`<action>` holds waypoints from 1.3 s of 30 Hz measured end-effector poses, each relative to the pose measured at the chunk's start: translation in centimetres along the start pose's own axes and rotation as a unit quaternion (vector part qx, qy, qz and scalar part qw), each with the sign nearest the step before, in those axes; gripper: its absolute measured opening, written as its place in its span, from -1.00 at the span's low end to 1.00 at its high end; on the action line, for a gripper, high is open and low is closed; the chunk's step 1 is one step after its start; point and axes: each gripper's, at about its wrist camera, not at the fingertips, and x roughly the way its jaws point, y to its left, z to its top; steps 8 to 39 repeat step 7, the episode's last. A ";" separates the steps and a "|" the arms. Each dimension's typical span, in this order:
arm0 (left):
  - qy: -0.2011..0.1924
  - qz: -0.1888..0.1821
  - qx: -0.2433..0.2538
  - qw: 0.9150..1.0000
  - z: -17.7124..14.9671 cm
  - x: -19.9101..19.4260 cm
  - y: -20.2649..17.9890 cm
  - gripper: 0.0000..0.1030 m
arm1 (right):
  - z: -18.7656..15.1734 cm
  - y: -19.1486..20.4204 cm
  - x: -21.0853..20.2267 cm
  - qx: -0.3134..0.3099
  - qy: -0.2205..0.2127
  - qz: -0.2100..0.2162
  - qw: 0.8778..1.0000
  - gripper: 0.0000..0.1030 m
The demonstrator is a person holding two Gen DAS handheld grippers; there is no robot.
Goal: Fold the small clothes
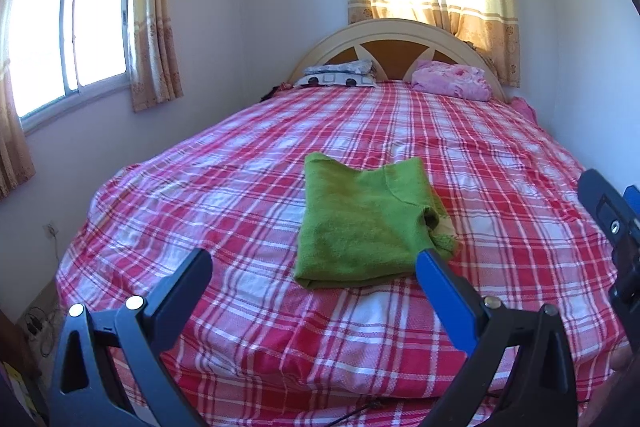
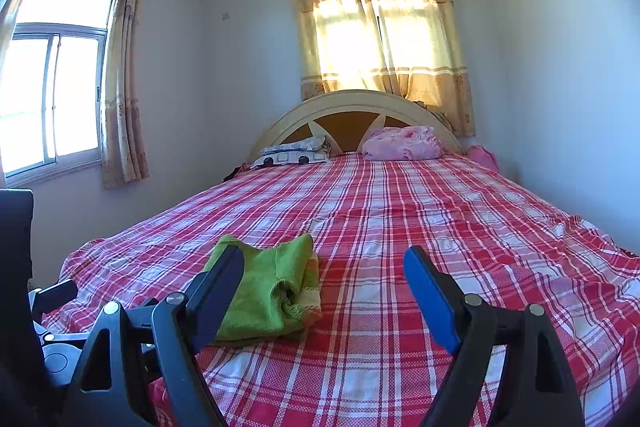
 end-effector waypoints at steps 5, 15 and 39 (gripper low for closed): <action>0.012 -0.014 0.002 1.000 -0.3 0.8 0.0 1.00 | -0.1 -0.2 -0.1 0.004 0.001 0.002 1.000 0.60; 0.016 -0.014 0.001 1.000 -0.4 1.3 0.2 1.00 | 0.0 -0.4 -0.2 0.006 0.001 0.001 1.000 0.61; 0.016 -0.014 0.001 1.000 -0.4 1.3 0.2 1.00 | 0.0 -0.4 -0.2 0.006 0.001 0.001 1.000 0.61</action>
